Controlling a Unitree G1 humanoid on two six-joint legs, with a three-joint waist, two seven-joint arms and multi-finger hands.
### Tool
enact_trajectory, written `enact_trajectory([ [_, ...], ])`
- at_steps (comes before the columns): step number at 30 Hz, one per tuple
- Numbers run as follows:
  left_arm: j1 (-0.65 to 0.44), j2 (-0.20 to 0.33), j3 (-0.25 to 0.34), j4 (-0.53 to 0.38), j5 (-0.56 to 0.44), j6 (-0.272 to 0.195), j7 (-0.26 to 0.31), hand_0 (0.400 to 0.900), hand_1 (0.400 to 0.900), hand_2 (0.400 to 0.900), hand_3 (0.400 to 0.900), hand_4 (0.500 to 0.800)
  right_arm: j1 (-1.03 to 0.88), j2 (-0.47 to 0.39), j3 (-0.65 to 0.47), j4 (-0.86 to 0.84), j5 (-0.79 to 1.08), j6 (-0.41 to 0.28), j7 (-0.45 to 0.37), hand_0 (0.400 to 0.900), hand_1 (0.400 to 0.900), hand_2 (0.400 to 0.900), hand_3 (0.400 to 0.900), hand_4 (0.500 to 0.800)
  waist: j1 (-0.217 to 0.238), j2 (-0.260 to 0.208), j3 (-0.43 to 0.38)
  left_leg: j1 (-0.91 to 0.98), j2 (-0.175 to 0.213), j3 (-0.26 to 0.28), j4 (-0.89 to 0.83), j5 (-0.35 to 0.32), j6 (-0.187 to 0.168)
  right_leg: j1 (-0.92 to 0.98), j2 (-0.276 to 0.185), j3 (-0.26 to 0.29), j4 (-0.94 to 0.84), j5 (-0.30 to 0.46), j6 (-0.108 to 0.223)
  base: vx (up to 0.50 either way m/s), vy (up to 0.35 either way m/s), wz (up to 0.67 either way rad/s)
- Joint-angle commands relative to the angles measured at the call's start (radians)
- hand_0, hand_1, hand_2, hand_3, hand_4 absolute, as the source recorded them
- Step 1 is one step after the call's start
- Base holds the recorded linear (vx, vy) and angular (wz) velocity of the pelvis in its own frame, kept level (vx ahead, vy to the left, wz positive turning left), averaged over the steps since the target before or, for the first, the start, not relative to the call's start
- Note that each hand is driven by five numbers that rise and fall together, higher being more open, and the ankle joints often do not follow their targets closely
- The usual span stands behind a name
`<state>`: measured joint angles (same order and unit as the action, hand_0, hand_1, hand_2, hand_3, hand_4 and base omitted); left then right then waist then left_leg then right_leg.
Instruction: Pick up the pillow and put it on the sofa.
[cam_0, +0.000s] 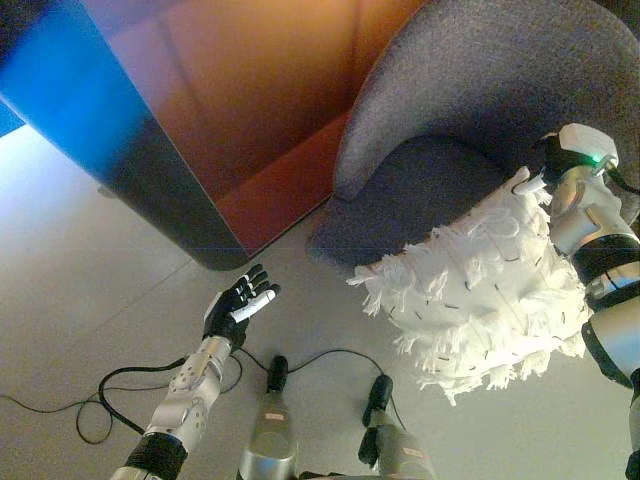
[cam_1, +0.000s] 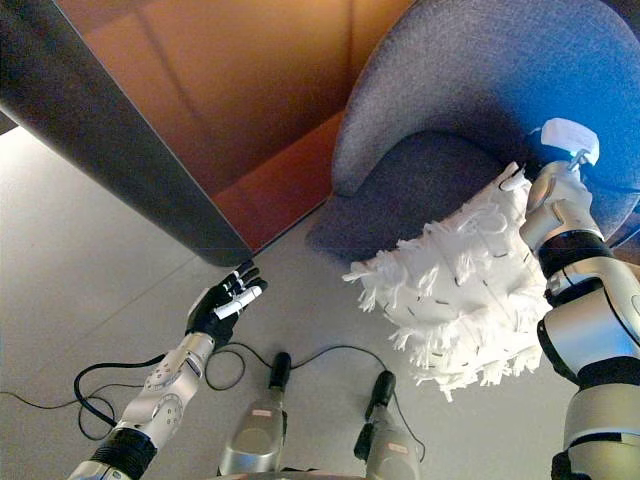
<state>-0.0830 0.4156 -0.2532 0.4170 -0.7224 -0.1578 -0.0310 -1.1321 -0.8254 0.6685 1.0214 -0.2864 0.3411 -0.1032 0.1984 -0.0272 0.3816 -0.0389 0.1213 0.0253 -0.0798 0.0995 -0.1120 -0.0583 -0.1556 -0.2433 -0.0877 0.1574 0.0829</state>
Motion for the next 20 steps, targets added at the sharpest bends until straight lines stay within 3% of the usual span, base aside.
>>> enact_trajectory([
  [1, -0.019, 0.037, -0.074, -0.114, -0.02, -0.082, -0.007, 0.9, 0.9, 0.9, 0.9, 0.8, -0.181, -0.129, 0.1, 0.024, -0.069, 0.002, -0.082, 0.9, 0.9, 0.9, 0.9, 0.8, 0.024, -0.015, -0.104, -0.018, 0.006, -0.063, 0.001, -0.027, 0.002, 0.025, -0.076, 0.023, 0.015, -0.009, 0.11, 0.0, 0.0, 0.0],
  [20, -0.005, 0.03, -0.07, -0.113, 0.01, -0.068, 0.003, 0.9, 0.9, 0.9, 0.9, 0.8, -0.13, -0.136, 0.074, 0.028, -0.067, -0.024, -0.076, 0.9, 0.9, 0.9, 0.9, 0.8, 0.017, -0.017, -0.118, 0.003, 0.005, -0.056, 0.001, -0.036, -0.001, 0.037, -0.079, 0.031, 0.016, -0.014, 0.112, 0.0, 0.0, 0.0],
])
